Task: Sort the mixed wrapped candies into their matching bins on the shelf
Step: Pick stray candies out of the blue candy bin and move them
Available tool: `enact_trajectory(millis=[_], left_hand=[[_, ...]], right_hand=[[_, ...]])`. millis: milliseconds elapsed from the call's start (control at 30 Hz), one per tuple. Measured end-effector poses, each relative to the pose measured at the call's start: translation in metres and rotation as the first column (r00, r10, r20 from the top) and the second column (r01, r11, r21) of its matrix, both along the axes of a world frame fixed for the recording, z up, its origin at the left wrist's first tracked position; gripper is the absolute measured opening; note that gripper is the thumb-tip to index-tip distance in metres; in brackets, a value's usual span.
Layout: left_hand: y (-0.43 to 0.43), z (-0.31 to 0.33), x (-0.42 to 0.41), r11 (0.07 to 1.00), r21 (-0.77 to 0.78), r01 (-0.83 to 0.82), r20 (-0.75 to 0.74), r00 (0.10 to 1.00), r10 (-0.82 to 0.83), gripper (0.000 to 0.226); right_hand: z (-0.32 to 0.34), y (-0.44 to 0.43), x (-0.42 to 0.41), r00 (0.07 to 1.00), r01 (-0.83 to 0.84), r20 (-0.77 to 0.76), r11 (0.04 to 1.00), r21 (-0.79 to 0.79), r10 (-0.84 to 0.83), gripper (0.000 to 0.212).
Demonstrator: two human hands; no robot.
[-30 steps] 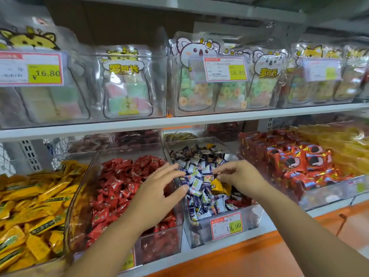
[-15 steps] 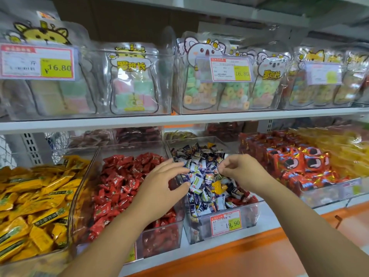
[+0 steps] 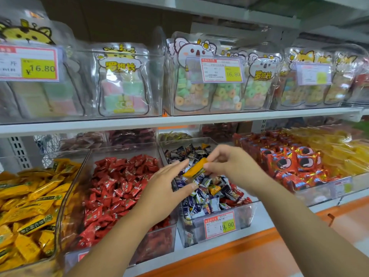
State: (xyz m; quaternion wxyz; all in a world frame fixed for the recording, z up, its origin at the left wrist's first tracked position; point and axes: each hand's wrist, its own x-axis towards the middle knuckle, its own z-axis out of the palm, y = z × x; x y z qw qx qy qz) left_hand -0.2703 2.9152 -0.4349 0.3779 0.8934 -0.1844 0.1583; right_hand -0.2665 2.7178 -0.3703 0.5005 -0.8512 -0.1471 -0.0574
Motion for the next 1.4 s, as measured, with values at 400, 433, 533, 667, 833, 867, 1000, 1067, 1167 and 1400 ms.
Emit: enact_trajectory(millis=[400,433,533,667,833,867,1000,1067,1167,1400], left_hand=[[-0.009,0.002,-0.002,0.935,-0.354,-0.031,0.2,0.974,0.108,0.017],[-0.009,0.004,-0.003,0.899,-0.438,-0.011,0.191,0.976,0.106,0.017],[-0.008,0.009,-0.002,0.805,-0.594,0.001,0.129,0.987,0.094,0.006],[0.002,0.012,-0.001,0.861,-0.508,-0.014,0.081,0.995,0.064,0.011],[0.011,0.021,0.0,0.946,-0.324,-0.021,0.006,1.0,0.025,0.031],[0.01,0.024,-0.002,0.955,-0.298,-0.006,0.005,1.0,0.008,0.044],[0.004,0.031,-0.005,0.978,-0.177,0.114,0.001,0.993,-0.115,0.049],[0.006,0.03,-0.004,0.984,-0.105,0.146,-0.026,0.988,-0.149,0.064],[0.014,0.029,-0.003,0.988,-0.129,0.086,-0.002,0.996,-0.087,0.061],[0.024,0.028,-0.006,0.978,-0.204,0.044,-0.021,0.999,-0.049,0.047]], right_hand=[[-0.059,-0.01,0.039,0.993,0.075,-0.018,0.741,-0.667,-0.117,0.026],[-0.062,-0.008,0.041,0.993,0.064,-0.027,0.731,-0.68,-0.111,0.031],[-0.064,-0.004,0.04,0.99,0.046,-0.06,0.687,-0.725,-0.13,0.042],[-0.047,-0.018,0.033,0.985,0.13,-0.014,0.792,-0.596,-0.172,0.031],[-0.003,-0.022,0.012,0.993,0.12,0.019,0.969,-0.218,-0.118,0.012],[0.0,-0.016,0.008,0.998,0.062,0.004,0.982,-0.177,-0.062,0.016],[-0.007,0.018,0.005,0.991,-0.125,-0.055,0.992,-0.001,0.125,0.026],[-0.01,0.026,0.007,0.979,-0.172,-0.09,0.978,0.122,0.183,0.029],[-0.01,0.022,0.011,0.932,-0.268,-0.177,0.931,0.248,0.315,0.022],[-0.056,0.002,0.044,1.0,-0.017,-0.019,0.852,-0.523,0.008,0.021]])
